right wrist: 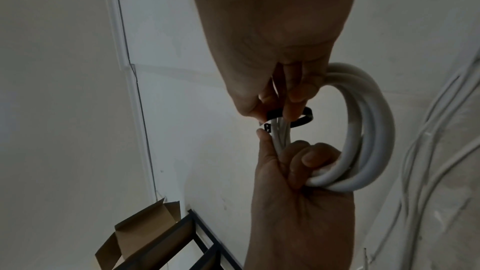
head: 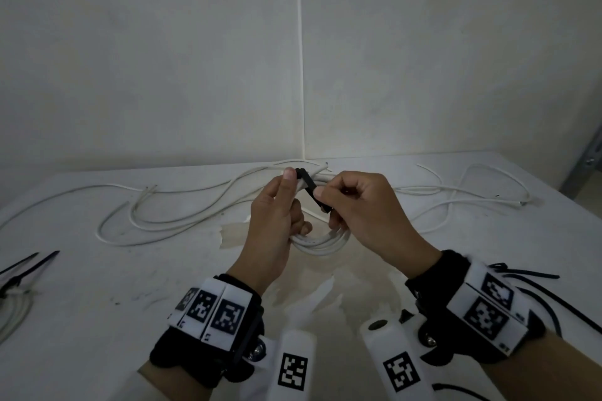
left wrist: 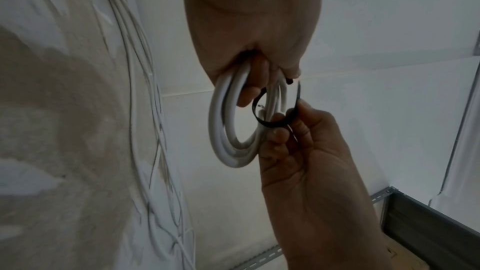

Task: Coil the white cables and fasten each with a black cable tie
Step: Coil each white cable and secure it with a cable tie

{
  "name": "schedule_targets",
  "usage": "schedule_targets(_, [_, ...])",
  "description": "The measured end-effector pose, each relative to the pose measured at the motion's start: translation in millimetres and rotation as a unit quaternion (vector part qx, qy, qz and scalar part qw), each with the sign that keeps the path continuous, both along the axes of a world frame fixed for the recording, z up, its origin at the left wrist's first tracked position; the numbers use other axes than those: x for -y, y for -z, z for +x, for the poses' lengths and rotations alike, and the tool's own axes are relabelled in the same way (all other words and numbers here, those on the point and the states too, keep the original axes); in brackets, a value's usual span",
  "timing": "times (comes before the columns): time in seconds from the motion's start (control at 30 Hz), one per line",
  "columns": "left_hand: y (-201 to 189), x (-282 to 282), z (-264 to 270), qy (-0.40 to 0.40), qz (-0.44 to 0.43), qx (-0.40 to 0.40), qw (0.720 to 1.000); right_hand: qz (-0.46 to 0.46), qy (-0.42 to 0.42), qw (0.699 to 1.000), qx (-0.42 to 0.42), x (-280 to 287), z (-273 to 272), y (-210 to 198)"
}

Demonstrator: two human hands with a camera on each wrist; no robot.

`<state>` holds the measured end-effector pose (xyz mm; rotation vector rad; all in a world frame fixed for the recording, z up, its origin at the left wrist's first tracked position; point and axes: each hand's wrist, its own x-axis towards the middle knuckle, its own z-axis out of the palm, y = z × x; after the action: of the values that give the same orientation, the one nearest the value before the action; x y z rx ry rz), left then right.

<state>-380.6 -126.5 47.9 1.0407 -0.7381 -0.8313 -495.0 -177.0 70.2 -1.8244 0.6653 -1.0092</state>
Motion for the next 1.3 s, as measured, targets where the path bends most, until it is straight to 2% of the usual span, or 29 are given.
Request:
schedule_targets(0.63, [-1.9,-10.0,8.0,-0.033,0.002,0.006,0.999,0.029,-0.006,0.999,-0.023,-9.9,12.3,-5.2])
schedule_targets(0.8, [-1.5,-10.9,7.3,-0.044,-0.002,0.049,0.998,0.013,-0.007,1.000,0.000,-15.6,16.4,-5.3])
schedule_targets(1.03, [-8.2,-13.4,9.9,-0.043,-0.011,0.069,0.997,-0.046,0.034,0.996,0.073,-21.2,21.4,-4.3])
schedule_targets(1.1, [-11.1,-15.5,13.6,-0.050,-0.013,0.066,0.996,-0.086,0.074,0.988,0.104,-17.5,16.4,-5.0])
schedule_targets(1.17, [-12.9,-17.9,16.2,-0.047,-0.011,0.066,0.997,-0.101,0.113,0.984,0.094,-8.0,11.9,-6.6])
schedule_targets(1.23, [-12.9,-19.6,15.6,-0.029,-0.003,0.077,0.997,-0.048,0.078,0.995,0.044,0.3,9.9,-10.2])
schedule_targets(1.3, [-12.1,-20.2,11.7,-0.009,0.007,0.094,0.996,-0.001,-0.011,1.000,-0.001,3.2,9.9,-11.7])
